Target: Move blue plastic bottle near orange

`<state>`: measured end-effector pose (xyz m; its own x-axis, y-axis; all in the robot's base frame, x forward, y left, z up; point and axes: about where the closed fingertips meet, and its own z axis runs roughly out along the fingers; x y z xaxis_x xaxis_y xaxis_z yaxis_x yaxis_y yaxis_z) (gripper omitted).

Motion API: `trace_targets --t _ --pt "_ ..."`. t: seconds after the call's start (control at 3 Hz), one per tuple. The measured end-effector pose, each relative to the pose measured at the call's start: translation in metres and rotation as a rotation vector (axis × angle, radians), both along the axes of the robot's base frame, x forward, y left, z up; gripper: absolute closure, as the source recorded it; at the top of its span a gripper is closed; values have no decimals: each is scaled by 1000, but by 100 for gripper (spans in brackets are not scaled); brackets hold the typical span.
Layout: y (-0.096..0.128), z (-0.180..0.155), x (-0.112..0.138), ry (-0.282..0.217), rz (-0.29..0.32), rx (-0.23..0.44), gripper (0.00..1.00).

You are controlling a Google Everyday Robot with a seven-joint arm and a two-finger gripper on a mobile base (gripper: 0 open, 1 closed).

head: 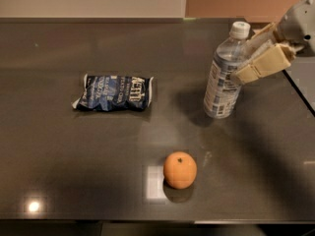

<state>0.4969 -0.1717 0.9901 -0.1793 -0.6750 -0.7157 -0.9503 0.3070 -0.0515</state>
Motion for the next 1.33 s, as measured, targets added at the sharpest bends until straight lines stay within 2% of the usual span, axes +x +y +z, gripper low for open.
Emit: trace_targets --t 0.67,1.33 --pt "6 -27 -45 19 29 -32 100" --pt "4 -42 -71 17 32 -12 100"
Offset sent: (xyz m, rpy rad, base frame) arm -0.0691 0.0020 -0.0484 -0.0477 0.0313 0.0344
